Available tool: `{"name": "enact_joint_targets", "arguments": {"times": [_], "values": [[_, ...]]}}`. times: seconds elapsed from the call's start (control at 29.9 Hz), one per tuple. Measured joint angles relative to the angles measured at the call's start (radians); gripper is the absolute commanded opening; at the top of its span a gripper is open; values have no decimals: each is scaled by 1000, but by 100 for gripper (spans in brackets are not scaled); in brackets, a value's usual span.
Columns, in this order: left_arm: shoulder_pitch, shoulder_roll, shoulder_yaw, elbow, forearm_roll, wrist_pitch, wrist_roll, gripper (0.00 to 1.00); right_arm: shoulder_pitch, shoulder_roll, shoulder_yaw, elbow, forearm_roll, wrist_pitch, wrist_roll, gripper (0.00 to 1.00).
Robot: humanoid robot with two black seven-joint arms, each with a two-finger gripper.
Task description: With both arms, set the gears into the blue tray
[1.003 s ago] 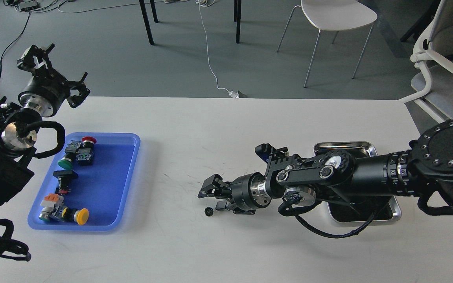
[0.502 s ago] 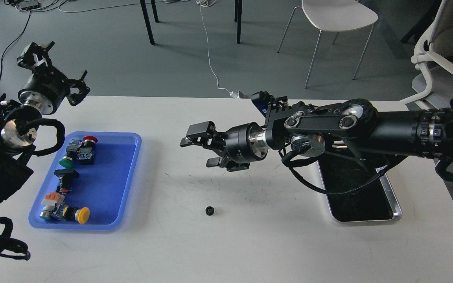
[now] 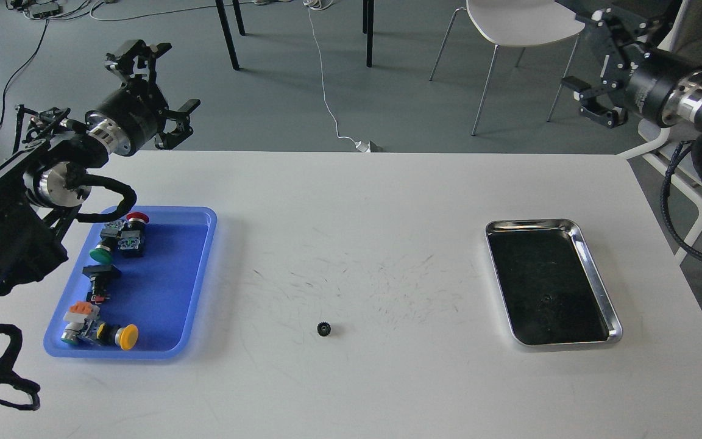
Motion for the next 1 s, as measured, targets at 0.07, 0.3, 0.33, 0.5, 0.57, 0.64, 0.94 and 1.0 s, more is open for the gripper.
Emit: {"name": "enact_joint_targets", "arguments": {"times": [0.07, 0.3, 0.33, 0.5, 0.57, 0.64, 0.94, 1.0], "values": [[-2, 27, 4, -105, 110, 3, 2, 99, -96, -15, 103, -17, 44, 23, 0, 96], [72, 184, 13, -536, 589, 9, -6, 99, -342, -11, 297, -22, 149, 74, 0, 96], [90, 206, 12, -590, 645, 10, -9, 99, -362, -4, 302, -21, 152, 75, 2, 96], [217, 324, 13, -864, 898, 63, -24, 98, -404, 19, 309, -20, 167, 81, 36, 96], [270, 355, 13, -947, 993, 83, -46, 98, -407, 25, 309, -20, 168, 81, 40, 96], [327, 375, 13, -1010, 1114, 105, -71, 97, -409, 28, 303, -20, 168, 81, 39, 96], [463, 347, 85, -1036, 1711, 299, -128, 97, -422, 37, 296, -22, 164, 77, 33, 96], [464, 324, 130, -1022, 1807, 345, -130, 97, -422, 44, 293, -22, 164, 76, 33, 96]]}}
